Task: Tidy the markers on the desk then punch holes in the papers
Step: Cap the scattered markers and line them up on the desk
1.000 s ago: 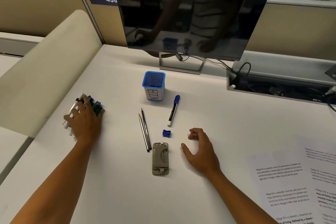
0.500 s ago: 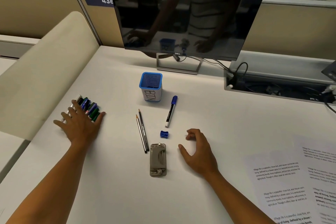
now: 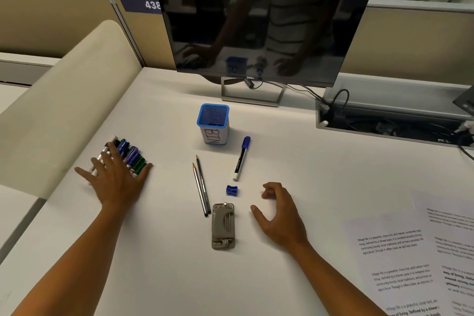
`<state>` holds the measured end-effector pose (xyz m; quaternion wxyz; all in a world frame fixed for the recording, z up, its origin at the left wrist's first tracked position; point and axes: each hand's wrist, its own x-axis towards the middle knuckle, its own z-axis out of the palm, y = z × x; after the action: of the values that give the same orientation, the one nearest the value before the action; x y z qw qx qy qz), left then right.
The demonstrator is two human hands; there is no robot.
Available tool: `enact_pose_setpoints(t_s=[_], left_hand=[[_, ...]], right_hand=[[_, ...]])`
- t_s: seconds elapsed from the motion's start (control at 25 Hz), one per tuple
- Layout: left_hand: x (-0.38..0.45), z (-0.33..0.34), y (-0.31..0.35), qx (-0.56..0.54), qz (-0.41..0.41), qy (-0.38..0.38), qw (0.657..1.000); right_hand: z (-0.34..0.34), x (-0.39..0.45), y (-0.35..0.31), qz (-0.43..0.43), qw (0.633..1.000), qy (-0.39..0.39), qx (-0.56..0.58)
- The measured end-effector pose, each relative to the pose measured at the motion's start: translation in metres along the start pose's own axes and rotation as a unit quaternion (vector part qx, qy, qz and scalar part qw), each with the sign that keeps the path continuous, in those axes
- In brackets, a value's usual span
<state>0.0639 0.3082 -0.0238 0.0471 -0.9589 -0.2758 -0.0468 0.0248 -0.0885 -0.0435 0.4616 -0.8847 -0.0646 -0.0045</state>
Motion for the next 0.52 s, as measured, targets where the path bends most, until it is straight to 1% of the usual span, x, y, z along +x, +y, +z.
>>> enact_pose_setpoints(t_s=[0.16,0.52], left_hand=[[-0.003,0.0,0.001,0.01,0.005,-0.006,1.0],[-0.013,-0.001,0.004,0.009,0.019,0.013,1.0]], right_hand=[[0.0,0.0,0.0,-0.002,1.0,-0.001,-0.001],[-0.001,0.0,0.001,-0.008,1.0,-0.002,0.005]])
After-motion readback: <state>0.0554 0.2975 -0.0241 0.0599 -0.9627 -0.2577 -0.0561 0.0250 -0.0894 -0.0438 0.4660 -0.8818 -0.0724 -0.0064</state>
